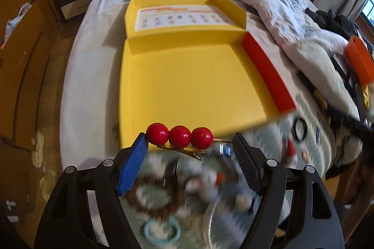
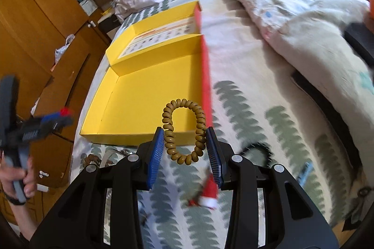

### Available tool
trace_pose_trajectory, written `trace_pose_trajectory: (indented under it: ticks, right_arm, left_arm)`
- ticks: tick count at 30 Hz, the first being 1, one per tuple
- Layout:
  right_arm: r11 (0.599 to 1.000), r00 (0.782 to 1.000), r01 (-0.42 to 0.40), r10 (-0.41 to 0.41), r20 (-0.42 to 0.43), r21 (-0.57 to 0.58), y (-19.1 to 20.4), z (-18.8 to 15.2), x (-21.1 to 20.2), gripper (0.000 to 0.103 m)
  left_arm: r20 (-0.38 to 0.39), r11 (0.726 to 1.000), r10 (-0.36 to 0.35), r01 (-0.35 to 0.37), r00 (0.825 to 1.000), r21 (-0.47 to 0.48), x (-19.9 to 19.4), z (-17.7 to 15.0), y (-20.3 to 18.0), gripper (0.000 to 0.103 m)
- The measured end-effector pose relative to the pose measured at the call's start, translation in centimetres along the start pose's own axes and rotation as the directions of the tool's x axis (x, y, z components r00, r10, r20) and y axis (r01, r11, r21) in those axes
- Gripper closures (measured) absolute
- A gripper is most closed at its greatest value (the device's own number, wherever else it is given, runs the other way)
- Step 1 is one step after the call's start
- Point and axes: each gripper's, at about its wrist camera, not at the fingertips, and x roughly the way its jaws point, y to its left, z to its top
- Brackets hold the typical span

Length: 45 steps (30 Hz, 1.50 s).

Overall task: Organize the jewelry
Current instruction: 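Carry the bead clip and hair tie out of the box and release them on the bedspread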

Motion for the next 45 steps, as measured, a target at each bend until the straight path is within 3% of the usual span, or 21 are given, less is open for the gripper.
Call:
trace_pose_trajectory:
  ticks: [7,12,22,27,32,40,45]
  right_arm:
    - [0.993,0.999,0.024,-0.027,0.023,0.117,-6.3,-0.1,-1.8,0.065]
    - [0.987,0.996,0.083,-0.084,0.001,0.139,-8.7,0.8,-0.6,0.065]
    - [0.977,0.983,0.166,-0.152,-0.105,0.134,-10.5,2.9,6.0,0.065]
    - [0.973,0.974,0.189,-0.169,-0.149,0.135,-10.8,2.9,8.5,0.065]
    - [0.967,0.97,0.205,-0.18,-0.164,0.151,-11.0,2.8,9.8,0.065]
    - [0.964,0.962,0.228,-0.201,-0.183,0.137,-11.2,2.8,11.4,0.064]
    - [0.96,0.955,0.257,-0.235,-0.182,0.111,-10.8,2.9,11.6,0.057]
  left_arm:
    - [-0.007,0.998,0.019,-0.019,1.0,-0.066,-1.6,-8.1,3.4,0.029]
    - [-0.019,0.992,0.067,-0.069,0.998,-0.106,-1.1,-10.1,5.3,0.029]
    - [-0.081,0.97,0.11,-0.125,0.991,-0.211,2.4,-9.5,11.0,0.029]
    - [-0.128,0.962,0.078,-0.108,0.989,-0.252,5.0,-8.7,13.2,0.029]
    - [-0.164,0.957,0.039,-0.084,0.986,-0.279,7.6,-8.3,13.9,0.029]
    - [-0.195,0.951,0.078,-0.131,0.978,-0.279,9.6,-8.1,14.4,0.029]
    - [-0.189,0.95,0.096,-0.147,0.977,-0.275,9.6,-8.0,14.2,0.029]
